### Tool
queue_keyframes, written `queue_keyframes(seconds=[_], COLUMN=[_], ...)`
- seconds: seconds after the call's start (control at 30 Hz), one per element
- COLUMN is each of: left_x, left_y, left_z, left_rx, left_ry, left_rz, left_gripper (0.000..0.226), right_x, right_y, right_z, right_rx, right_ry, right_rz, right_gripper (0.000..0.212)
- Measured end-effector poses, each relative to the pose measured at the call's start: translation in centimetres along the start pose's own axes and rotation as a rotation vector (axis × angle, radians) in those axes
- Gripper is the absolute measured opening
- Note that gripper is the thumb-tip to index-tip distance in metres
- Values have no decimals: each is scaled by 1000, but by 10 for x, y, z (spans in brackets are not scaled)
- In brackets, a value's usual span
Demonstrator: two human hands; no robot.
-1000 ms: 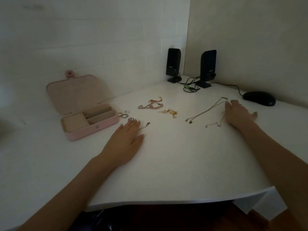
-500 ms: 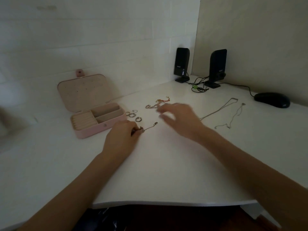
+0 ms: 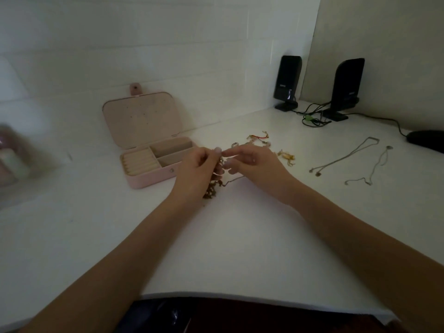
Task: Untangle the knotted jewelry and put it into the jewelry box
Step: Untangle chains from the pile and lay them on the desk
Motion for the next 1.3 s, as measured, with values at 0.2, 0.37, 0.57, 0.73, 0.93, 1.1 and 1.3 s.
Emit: queue_keyframes(seconds=[0.2,0.37,0.57,0.73,0.93,1.1,1.3], left_x=[5,9,11,2,6,6,-2], left_y=[1,-4,-6,-6,-8,1,7], left_z=[4,6,6,4,9,8,2], left_rx=[-16,-51,-95,-105,-84,48,143], left_ry=[-33,-71,-103,-111,-100,-167,-54], left_rz=[109,59,-122,-180,-186,-302,-36], left_gripper=[16,16,18,21,31,27,30], right_x=[-1,-2,-7,-10,-10,-11,-7], right_y=[-6,3,13,26,28,35,39], right_z=[0,4,9,9,11,10,11], right_rx=[15,32,-37,56,129,189,248], right_ry=[44,67,53,-10,-44,-60,-89], right_rz=[-18,-112,-182,-218,-416,-663,-848], right_gripper=[21,12,23,11,18,23,24])
Point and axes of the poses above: each hand's wrist, its own z-axis away from the middle knuckle, its own y-axis out of the back of the hand, x = y × z, the point moved 4 cm from there along -z, towards the middle knuckle, and after that the axes turned 14 degrees about -x, right-handed, at the moved point
